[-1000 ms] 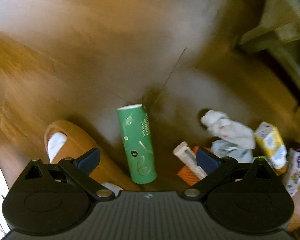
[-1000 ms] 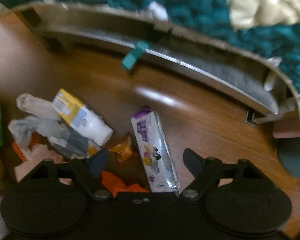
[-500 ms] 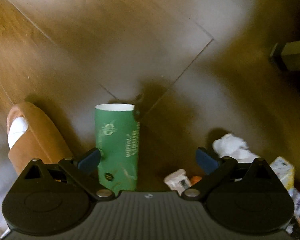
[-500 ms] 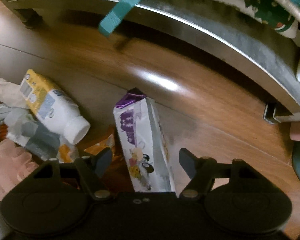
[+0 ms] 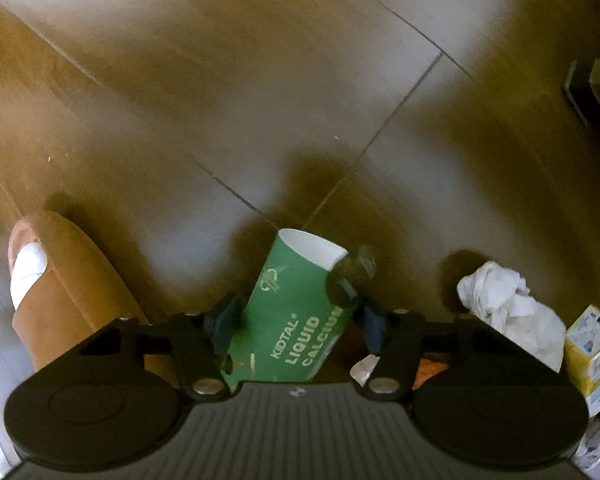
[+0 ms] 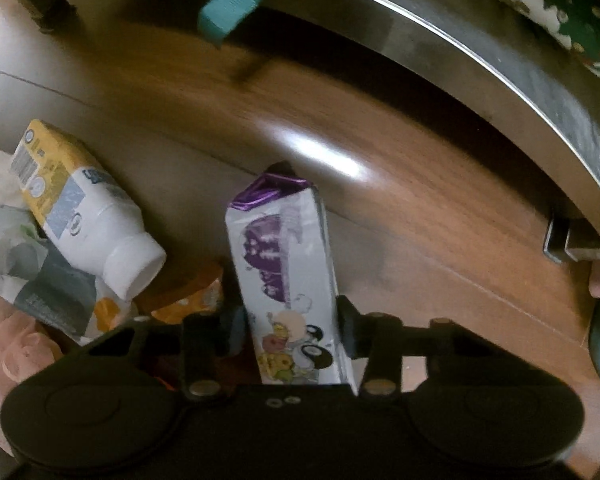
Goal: Collect trash
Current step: 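Lift the cup with the left tool while the right tool carries the snack box to the wastebasket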
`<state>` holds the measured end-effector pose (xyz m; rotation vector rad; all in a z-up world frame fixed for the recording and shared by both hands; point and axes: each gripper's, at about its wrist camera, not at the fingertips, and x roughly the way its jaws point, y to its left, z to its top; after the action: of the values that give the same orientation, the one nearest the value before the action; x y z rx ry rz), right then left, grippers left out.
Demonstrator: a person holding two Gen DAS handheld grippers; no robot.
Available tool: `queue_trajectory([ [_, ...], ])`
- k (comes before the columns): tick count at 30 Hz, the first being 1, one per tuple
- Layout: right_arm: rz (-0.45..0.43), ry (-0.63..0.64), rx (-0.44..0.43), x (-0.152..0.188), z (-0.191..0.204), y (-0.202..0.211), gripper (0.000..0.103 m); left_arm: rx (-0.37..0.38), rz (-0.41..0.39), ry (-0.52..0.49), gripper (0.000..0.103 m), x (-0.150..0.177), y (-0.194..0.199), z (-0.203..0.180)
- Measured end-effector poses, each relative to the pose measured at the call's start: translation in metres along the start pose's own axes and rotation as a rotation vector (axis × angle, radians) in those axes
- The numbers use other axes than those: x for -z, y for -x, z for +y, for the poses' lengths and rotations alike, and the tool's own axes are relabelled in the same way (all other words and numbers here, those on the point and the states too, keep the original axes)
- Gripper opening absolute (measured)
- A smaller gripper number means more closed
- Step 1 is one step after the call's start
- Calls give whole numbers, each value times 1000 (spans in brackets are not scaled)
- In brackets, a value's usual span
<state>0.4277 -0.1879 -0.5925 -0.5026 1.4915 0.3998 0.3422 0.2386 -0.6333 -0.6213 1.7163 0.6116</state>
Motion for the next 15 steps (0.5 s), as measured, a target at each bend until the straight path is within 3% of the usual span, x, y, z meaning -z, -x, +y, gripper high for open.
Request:
queue_trajectory([
  [8, -6, 119, 20, 7, 9, 47, 39, -37, -74, -100, 52, 11, 26, -19],
  [15, -130, 114, 44, 13, 1, 126, 39, -30, -217, -157, 48, 33, 94, -36],
])
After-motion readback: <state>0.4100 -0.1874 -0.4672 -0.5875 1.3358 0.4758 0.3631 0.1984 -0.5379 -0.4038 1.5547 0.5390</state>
